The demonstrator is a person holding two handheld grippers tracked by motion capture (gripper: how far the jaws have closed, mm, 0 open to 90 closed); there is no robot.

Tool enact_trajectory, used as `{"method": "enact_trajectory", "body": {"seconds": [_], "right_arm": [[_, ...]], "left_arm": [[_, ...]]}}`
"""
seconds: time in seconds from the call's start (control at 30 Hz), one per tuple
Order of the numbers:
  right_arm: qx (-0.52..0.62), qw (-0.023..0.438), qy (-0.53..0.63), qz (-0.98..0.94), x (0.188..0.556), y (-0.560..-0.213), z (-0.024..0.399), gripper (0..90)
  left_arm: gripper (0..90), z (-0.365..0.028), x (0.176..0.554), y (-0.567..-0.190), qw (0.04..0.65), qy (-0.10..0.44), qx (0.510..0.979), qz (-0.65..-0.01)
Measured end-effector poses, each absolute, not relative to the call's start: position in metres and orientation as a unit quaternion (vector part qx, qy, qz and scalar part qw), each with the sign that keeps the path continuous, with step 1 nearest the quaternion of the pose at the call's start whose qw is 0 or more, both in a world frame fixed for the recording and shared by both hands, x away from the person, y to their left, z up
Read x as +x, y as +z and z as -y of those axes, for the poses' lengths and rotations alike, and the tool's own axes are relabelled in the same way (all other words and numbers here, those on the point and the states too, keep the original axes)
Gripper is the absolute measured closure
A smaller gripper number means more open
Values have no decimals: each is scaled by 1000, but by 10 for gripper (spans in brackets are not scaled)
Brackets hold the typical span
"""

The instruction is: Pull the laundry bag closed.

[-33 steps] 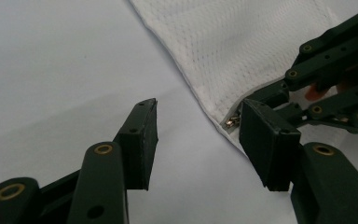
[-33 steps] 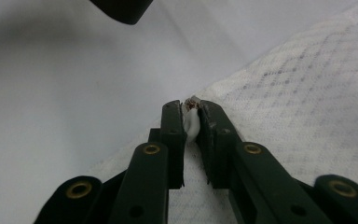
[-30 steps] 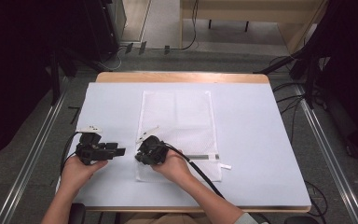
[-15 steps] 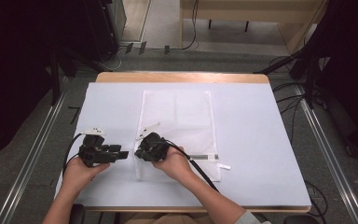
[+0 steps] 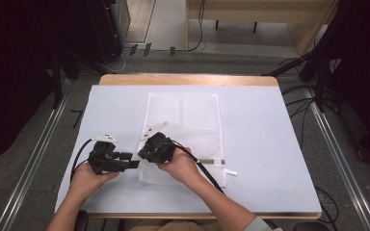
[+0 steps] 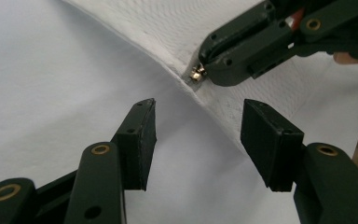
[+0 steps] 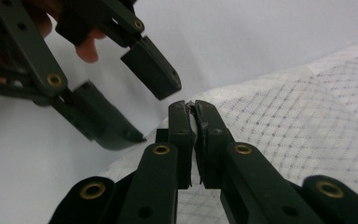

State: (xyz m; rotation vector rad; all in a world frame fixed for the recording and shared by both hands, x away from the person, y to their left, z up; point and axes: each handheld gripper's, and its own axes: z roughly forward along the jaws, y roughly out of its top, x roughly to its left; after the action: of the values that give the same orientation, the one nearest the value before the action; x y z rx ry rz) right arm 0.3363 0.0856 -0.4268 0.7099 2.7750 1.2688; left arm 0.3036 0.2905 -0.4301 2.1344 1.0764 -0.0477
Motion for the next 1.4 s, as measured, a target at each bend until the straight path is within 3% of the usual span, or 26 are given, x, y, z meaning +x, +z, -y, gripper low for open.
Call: {"method": "enact_trajectory", "body": {"seconds": [0.2,0.63,0.97,1.17,1.4], "right_arm": [[219,-3,407,-887,335,-423,-85,877],[192,-37,413,-890,334,-420,-80,879],[181,-53,407,-894,335,-423,-79,879],[177,-66,405,-895,336,-424,-79,880],[188,-67,401,-894,337,-427,-79,883]], "left_arm": [[474,-281,306,-435,346,-27,846,-404],[645,-279,312,-440,332,-32,857,-393],[698,-276,313,-439,327,-31,863,-383],[835,-274,312,-438,327,-37,866,-376],[876,-276,314,-438,323,-50,862,-388]]}}
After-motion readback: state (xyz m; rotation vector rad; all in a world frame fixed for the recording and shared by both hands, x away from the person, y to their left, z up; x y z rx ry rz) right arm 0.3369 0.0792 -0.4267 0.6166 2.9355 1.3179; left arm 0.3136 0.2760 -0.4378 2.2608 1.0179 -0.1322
